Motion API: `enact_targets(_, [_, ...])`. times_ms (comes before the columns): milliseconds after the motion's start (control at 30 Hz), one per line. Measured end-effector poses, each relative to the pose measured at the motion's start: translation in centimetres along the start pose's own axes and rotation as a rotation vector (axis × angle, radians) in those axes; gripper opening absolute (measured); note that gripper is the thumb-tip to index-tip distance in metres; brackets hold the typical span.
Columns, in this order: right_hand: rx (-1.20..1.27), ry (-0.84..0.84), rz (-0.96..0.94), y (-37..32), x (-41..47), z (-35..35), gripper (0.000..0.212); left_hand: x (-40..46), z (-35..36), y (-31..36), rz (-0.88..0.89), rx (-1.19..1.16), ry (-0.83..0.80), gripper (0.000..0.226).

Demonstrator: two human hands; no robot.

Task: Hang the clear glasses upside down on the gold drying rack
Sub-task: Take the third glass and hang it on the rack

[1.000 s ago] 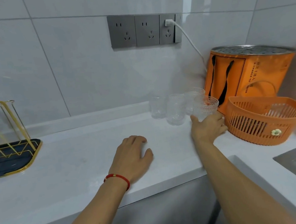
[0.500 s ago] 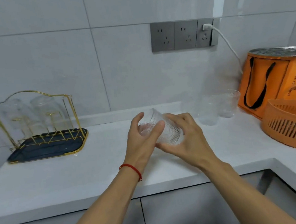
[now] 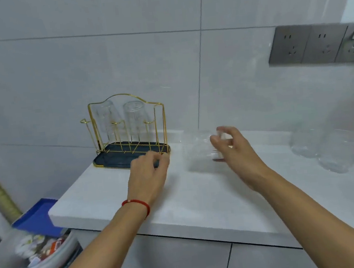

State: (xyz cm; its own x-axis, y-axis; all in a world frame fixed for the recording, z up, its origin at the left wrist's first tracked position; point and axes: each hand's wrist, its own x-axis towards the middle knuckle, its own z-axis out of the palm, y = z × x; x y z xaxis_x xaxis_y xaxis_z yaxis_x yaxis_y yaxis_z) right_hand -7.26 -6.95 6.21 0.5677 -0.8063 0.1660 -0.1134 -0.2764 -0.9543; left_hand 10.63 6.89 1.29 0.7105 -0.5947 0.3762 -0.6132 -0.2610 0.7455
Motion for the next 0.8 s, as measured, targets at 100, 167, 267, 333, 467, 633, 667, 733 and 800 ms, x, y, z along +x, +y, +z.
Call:
enact_targets(100, [-0.183,0.114,-0.098,-2.5,3.7,0.8,0.055,0.5,0.0,-3.5,0.027,0.51,-0.037,0.066])
enact_targets(167, [-0.262,0.147,-0.156,-4.8,6.4,1.5,0.059,0.5,0.5,-4.3,-0.023,0.532,-0.152,0.081])
enact_targets(267, [-0.404,0.124,-0.253,-8.4,9.8,2.5,0.059,0.7,1.0,-4.4,0.034,0.573,-0.229,0.083])
enact_targets(333, [-0.499,0.081,-0.315,-10.6,11.7,3.3,0.058,0.7,0.9,-4.5,0.015,0.577,-0.259,0.079])
enact_targets(467, [-0.623,-0.003,-0.337,-13.7,15.3,5.2,0.062,0.8,1.0,-4.7,-0.022,0.624,-0.303,0.074])
enact_targets(633, [-0.662,-0.084,-0.233,-15.2,18.1,7.5,0.073,0.8,0.9,-4.3,-0.046,0.628,-0.327,0.073])
enact_targets(667, [-0.669,-0.105,-0.228,-15.1,18.5,7.9,0.072,0.8,0.9,-4.3,-0.047,0.634,-0.328,0.073])
enact_targets(733, [-0.69,-0.159,-0.221,-14.9,19.3,8.7,0.072,0.9,0.9,-4.2,-0.05,0.633,-0.33,0.073])
enact_targets(800, [-0.716,-0.228,-0.205,-14.5,19.9,9.4,0.072,0.9,0.9,-4.3,-0.051,0.627,-0.328,0.073])
